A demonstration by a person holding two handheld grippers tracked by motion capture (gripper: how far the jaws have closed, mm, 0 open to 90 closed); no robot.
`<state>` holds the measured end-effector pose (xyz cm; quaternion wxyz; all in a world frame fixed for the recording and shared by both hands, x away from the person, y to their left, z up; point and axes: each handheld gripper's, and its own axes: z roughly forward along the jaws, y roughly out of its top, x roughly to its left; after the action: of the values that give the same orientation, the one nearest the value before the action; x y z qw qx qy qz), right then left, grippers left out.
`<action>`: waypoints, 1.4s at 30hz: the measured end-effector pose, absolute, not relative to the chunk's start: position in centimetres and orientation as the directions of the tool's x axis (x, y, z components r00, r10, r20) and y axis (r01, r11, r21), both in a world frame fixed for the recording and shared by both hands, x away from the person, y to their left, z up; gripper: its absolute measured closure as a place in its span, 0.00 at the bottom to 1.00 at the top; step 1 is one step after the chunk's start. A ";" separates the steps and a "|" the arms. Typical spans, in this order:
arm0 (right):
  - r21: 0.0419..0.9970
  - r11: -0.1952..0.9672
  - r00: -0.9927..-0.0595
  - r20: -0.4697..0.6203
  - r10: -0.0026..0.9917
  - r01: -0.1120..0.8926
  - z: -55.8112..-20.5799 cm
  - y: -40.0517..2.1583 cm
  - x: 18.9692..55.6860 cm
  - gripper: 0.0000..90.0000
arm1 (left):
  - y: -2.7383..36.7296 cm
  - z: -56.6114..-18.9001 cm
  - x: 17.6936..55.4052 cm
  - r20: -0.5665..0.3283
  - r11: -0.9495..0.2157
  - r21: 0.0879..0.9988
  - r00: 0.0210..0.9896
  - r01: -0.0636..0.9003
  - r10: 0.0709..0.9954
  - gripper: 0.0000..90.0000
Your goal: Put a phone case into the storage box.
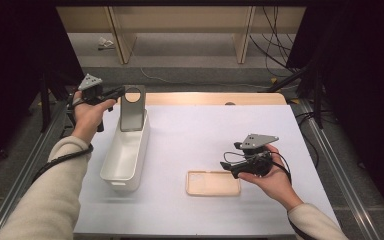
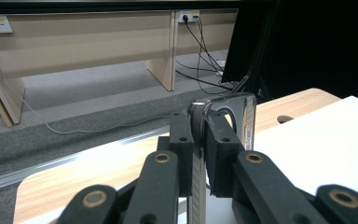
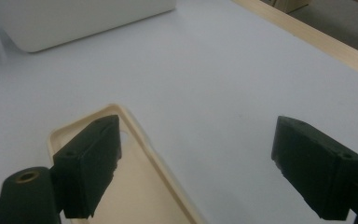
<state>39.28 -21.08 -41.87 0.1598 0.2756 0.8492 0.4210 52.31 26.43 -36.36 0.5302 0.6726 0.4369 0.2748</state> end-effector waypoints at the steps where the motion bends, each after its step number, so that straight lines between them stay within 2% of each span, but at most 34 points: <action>1: 0.803 0.494 -0.797 -0.039 0.603 0.334 -41.9 -21.1 39.3 0.18 | 26.4 -36.4 52.3 -0.094 -0.056 0.953 0.466 0.297 0.880 0.91; 42: 0.802 0.494 -0.798 -0.037 0.602 0.336 -41.9 -21.1 39.3 0.18 | 26.8 -38.1 52.8 -0.112 -0.049 0.945 0.460 0.324 0.881 0.91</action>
<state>39.32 -21.08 -41.93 0.1582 0.2759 0.8498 0.4203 52.85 26.77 -38.14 0.5249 0.6740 0.4470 0.2652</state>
